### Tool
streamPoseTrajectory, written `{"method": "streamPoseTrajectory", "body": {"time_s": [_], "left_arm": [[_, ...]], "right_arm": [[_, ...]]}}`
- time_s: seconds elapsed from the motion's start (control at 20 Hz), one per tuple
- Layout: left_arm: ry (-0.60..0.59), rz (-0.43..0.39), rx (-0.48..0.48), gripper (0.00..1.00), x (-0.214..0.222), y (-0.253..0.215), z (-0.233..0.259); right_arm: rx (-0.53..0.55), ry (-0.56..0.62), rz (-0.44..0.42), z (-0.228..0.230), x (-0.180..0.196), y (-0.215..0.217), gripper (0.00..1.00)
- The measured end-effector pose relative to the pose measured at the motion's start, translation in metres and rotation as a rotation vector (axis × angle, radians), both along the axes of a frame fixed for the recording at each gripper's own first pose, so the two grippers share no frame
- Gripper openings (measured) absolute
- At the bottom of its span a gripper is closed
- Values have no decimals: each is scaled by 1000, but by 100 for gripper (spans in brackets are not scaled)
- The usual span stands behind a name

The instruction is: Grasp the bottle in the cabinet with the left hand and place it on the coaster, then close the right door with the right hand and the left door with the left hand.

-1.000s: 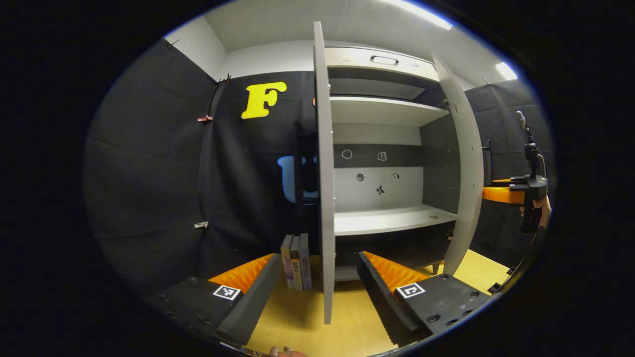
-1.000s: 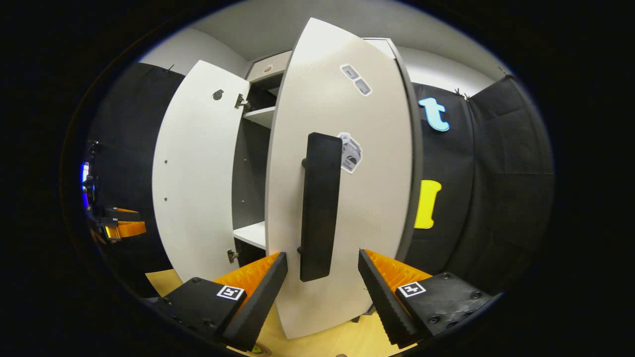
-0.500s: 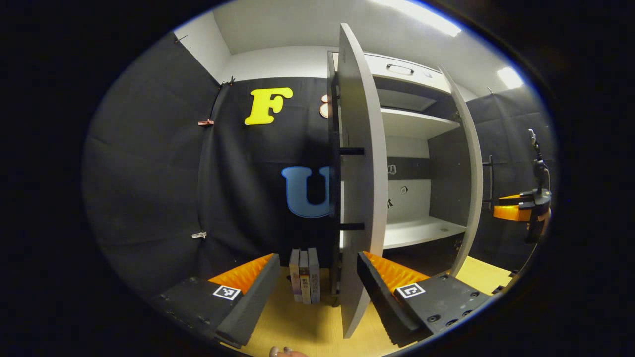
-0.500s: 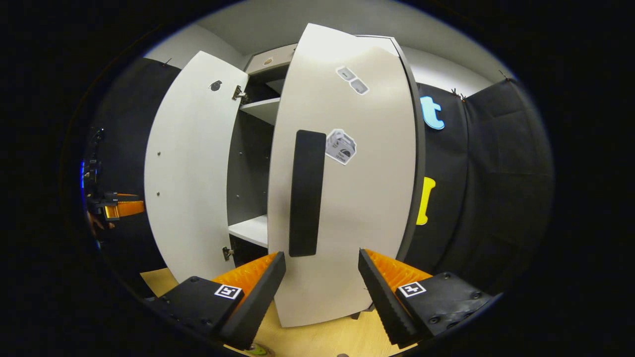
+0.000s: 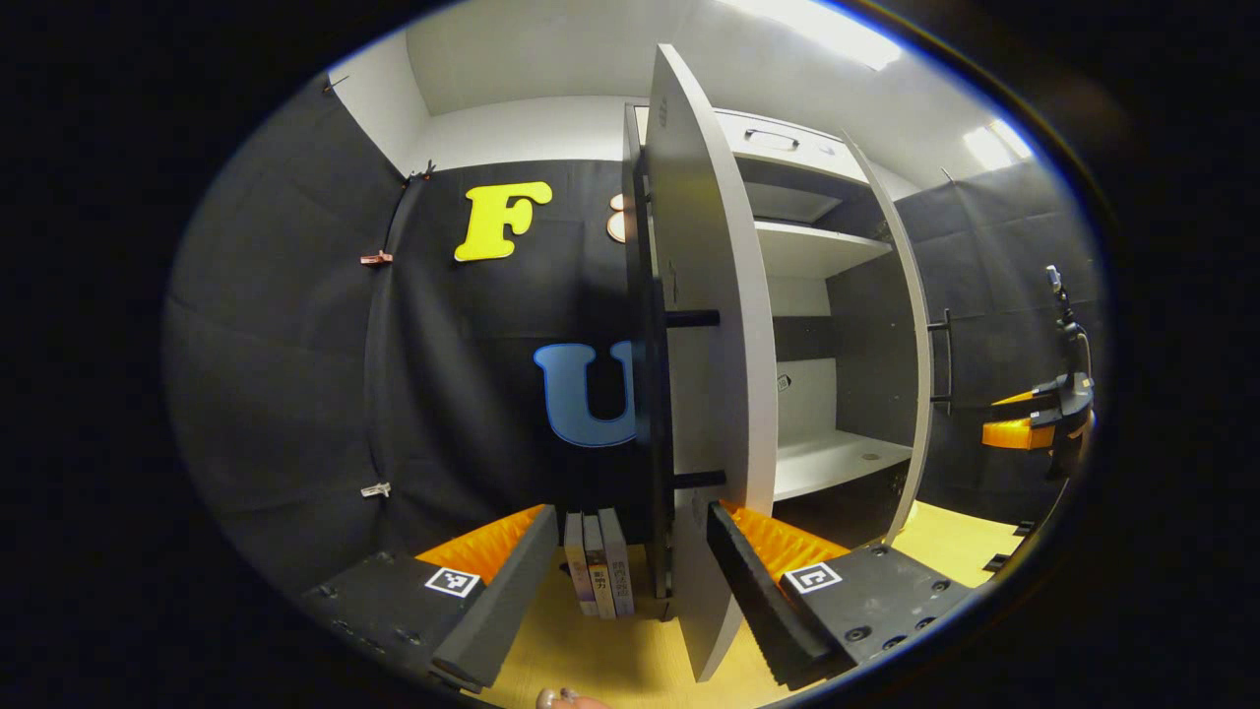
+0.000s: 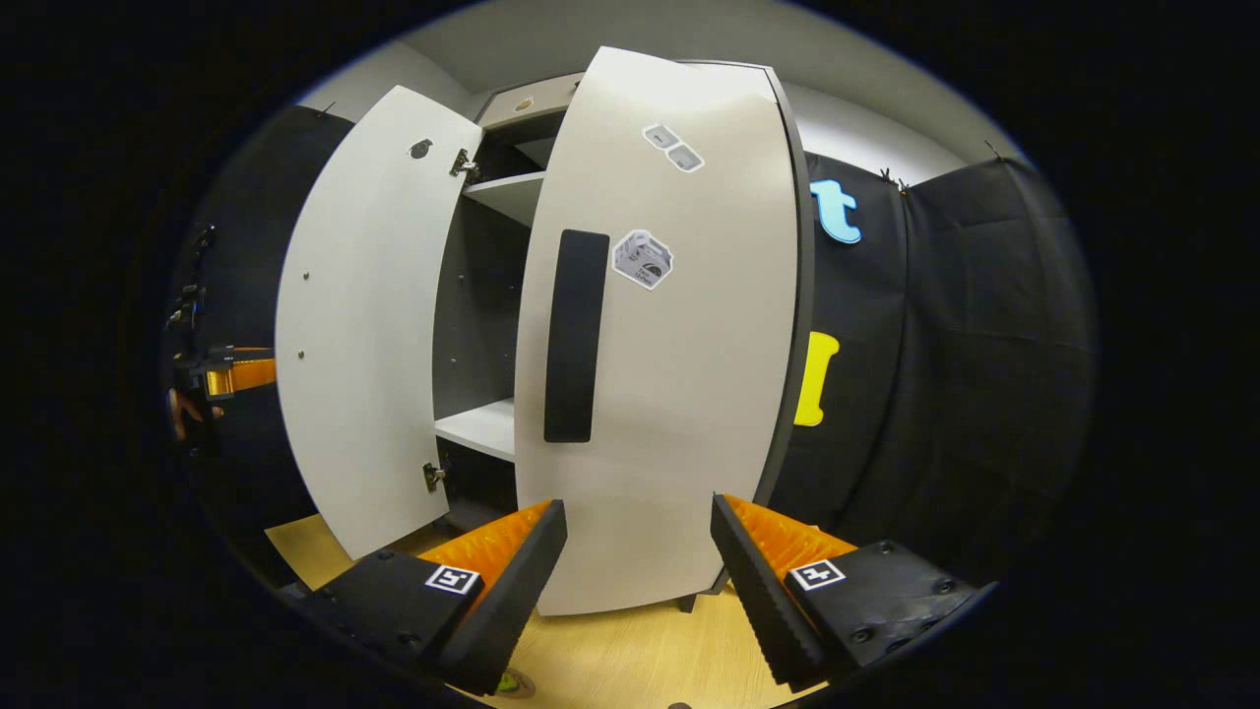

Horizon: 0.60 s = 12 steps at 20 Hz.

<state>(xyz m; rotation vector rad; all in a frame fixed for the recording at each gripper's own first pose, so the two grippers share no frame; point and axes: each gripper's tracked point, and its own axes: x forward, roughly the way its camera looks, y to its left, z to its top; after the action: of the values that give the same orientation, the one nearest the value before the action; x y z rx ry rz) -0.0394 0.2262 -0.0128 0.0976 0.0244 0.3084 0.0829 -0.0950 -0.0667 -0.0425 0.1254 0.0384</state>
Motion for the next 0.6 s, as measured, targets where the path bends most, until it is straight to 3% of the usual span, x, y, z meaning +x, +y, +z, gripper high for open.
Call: {"method": "streamPoseTrajectory", "body": {"time_s": [0.3, 0.6], "left_arm": [[-11, -45, -40, 94, 6, -8, 4], [-10, -36, -46, 90, 9, -14, 4]], "right_arm": [[-2, 8, 3, -4, -4, 1, 98], [7, 10, -6, -5, -8, -10, 98]]}}
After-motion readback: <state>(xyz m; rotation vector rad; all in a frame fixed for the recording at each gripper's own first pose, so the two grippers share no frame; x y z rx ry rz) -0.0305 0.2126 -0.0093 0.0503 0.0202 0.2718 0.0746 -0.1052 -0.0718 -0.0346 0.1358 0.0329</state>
